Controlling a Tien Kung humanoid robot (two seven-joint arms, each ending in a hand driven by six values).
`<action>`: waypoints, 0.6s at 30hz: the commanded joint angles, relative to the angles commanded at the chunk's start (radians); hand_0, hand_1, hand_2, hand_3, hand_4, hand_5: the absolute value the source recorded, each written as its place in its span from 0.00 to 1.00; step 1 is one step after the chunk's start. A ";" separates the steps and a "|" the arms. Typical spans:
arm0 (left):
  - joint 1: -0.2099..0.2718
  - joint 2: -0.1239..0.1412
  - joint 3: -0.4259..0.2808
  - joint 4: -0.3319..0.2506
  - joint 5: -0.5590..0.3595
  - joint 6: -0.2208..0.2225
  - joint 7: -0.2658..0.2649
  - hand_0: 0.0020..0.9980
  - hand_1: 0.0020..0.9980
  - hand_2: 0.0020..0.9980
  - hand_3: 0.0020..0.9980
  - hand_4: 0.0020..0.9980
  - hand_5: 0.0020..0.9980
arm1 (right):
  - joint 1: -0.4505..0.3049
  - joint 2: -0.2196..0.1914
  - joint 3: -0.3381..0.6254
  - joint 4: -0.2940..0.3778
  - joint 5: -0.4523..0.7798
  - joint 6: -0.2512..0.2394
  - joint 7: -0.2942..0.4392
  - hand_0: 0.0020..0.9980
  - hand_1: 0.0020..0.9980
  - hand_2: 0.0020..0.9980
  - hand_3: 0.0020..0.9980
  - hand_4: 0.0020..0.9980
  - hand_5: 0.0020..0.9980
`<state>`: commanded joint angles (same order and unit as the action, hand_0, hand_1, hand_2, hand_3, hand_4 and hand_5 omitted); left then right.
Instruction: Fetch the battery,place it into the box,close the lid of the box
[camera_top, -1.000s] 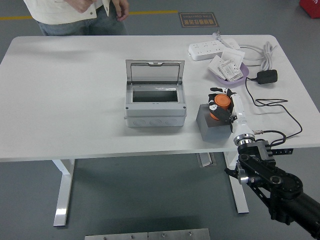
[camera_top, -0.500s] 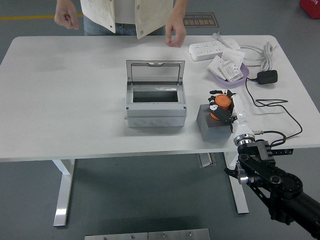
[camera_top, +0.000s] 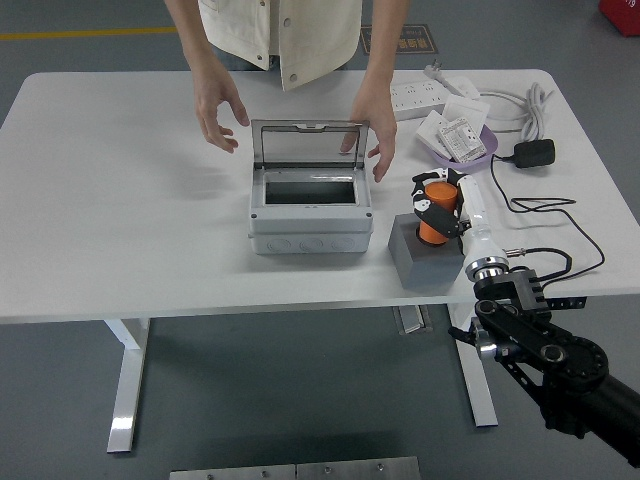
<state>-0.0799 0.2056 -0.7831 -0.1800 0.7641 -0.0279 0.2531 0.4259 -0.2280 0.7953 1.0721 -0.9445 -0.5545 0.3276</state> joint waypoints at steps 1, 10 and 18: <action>0.000 0.000 0.001 0.000 0.000 0.000 0.000 0.75 0.83 0.79 0.85 0.46 0.00 | 0.003 -0.002 0.001 0.003 -0.005 0.000 -0.002 0.40 0.26 0.26 0.21 0.00 0.00; 0.001 0.000 0.002 0.000 0.001 0.000 0.000 0.75 0.83 0.79 0.84 0.46 0.00 | 0.022 -0.014 0.003 0.028 -0.057 -0.008 -0.020 0.38 0.26 0.25 0.21 0.00 0.00; 0.002 0.002 -0.004 0.000 0.007 0.000 0.002 0.75 0.83 0.79 0.84 0.46 0.00 | 0.028 -0.025 -0.005 0.081 -0.150 -0.017 -0.051 0.38 0.25 0.25 0.21 0.00 0.00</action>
<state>-0.0781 0.2075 -0.7871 -0.1800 0.7716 -0.0284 0.2553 0.4540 -0.2527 0.7905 1.1533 -1.0946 -0.5718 0.2763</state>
